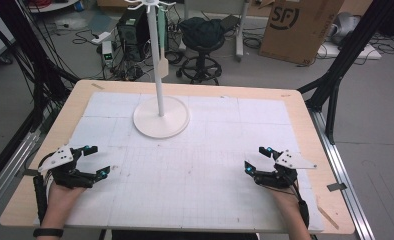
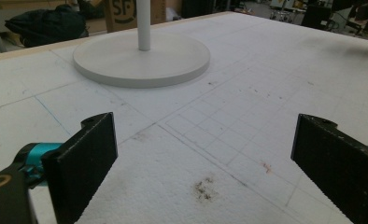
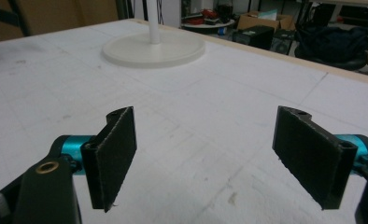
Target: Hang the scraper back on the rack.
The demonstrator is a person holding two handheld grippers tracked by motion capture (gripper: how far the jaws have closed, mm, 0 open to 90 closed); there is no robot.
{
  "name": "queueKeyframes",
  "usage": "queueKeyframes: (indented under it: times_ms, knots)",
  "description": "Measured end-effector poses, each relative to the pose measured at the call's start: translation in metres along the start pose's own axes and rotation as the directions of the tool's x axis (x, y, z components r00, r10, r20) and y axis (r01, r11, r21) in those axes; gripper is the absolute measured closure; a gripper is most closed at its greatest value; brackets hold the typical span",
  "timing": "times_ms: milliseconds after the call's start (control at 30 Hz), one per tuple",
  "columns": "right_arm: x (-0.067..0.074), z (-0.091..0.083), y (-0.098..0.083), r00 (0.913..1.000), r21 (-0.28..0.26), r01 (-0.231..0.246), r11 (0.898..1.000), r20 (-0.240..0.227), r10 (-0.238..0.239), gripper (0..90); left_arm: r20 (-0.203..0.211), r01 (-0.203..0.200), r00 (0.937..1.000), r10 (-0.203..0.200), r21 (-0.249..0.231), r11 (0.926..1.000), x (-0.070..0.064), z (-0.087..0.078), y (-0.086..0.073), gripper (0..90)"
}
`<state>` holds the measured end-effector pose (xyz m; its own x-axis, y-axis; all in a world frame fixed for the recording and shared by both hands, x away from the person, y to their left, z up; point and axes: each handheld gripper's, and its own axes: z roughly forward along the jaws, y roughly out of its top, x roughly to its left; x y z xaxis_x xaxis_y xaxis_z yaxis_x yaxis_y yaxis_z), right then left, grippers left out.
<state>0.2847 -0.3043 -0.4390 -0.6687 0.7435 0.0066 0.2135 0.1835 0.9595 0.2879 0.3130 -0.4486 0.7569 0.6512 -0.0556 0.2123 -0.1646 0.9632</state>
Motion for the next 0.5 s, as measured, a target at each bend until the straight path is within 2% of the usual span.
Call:
queueKeyframes:
  times_ms: [67, 233, 500]
  knots:
    - [-0.0033, -0.0028, -0.0049, 0.9998, -0.007, -0.020, 1.000, 0.005, 0.020, 21.0, 0.000, 0.000, 1.0000, 0.000, 0.001, 1.0000, -0.0001, 0.0001, 0.0000, 7.6]
    - [-0.0057, -0.0034, -0.0089, 0.9993, -0.005, -0.033, 0.999, 0.016, 0.033, 20.8, -0.001, 0.000, 1.0000, 0.000, 0.000, 1.0000, -0.0001, 0.0002, 0.0000, 7.6]
    - [-0.0069, -0.0038, -0.0098, 0.9993, -0.012, -0.036, 0.999, 0.011, 0.036, 20.5, 0.000, -0.002, 1.0000, 0.002, 0.003, 1.0000, -0.0006, 0.0003, 0.0000, 7.6]
